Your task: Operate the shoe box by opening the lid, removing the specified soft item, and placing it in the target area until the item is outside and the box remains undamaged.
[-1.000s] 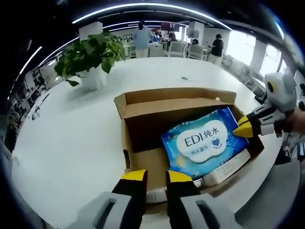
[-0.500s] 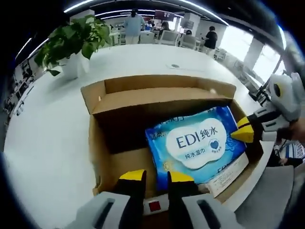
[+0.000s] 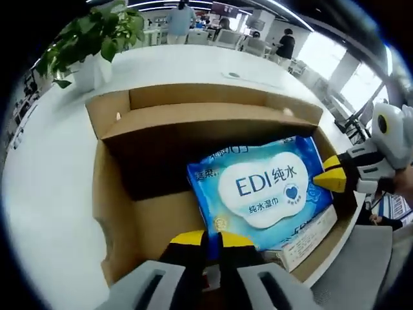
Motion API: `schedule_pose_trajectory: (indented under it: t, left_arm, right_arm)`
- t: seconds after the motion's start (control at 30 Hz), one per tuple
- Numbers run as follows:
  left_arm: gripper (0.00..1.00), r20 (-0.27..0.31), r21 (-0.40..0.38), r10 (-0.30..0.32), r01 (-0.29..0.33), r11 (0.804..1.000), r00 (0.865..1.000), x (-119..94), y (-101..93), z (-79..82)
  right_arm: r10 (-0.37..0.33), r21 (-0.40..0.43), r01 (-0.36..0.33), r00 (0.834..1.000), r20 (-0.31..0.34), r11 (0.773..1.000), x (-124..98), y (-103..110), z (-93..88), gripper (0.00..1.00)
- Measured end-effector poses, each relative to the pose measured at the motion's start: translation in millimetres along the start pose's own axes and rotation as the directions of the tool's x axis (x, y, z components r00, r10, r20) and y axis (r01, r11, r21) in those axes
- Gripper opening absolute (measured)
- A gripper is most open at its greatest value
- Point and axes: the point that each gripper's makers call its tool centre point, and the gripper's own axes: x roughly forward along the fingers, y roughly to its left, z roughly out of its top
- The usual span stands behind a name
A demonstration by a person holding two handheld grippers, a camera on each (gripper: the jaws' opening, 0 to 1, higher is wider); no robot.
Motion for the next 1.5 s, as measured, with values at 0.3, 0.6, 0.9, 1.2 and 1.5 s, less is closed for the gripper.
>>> schedule_pose_trajectory:
  t: [0.3,0.6,0.9,1.2,1.5]
  left_arm:
    - [0.00,0.002,-0.001,0.003,-0.003,1.000,1.000,-1.4,1.1,0.5]
    - [0.00,0.018,-0.015,0.004,-0.004,1.000,1.000,-10.1,-2.2,4.4]
    - [0.00,0.068,-0.031,-0.011,0.013,0.999,0.998,-22.9,-7.6,12.7]
    - [0.00,0.135,-0.056,-0.040,0.048,0.997,0.990,-40.2,-14.7,23.9]
    - [0.00,0.182,-0.049,-0.071,0.081,0.996,0.981,-54.2,-27.9,34.2]
  right_arm:
    - [-0.005,0.001,0.005,1.000,0.010,1.000,-1.6,0.5,1.6,0.00]
    - [-0.008,-0.006,0.009,0.999,0.041,1.000,-7.7,0.8,6.3,0.00]
    - [-0.006,0.001,0.006,0.997,0.075,1.000,-17.8,-1.1,11.7,0.00]
    - [0.022,0.052,-0.029,0.992,0.122,0.998,-33.7,-1.2,18.7,0.00]
    - [0.029,0.071,-0.040,0.988,0.153,0.997,-50.6,-5.2,21.9,0.00]
